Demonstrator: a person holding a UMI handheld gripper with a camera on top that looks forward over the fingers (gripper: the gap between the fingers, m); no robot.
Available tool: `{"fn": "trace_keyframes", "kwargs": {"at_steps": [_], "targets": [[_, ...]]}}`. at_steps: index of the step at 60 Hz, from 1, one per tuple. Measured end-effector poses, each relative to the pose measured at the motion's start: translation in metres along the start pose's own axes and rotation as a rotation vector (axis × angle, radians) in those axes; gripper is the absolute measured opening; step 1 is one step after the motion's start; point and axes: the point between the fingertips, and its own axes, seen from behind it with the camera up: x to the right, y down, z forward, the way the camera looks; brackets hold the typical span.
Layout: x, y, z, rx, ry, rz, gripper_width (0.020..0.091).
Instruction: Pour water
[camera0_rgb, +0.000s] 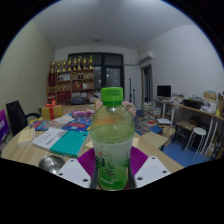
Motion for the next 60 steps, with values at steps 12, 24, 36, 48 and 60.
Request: {"fn": "trace_keyframes", "kwargs": {"at_steps": [12,24,36,48,60], "targets": [[0.007,0.002,-0.002,-0.065,-0.006,0.025,0.0515],[-0.001,0.013,-0.057,-0.174,-0.019,0.095,0.0834],[-0.015,-0.008,-0.160,-0.206,-0.008,0.077,0.0829],[-0.038,-0.041,-0.295,-0.221,-0.006,0.016,0.0827],[-0.076,-0.077,-0.413,-0.183,0.013,0.019,0.0818]]}}
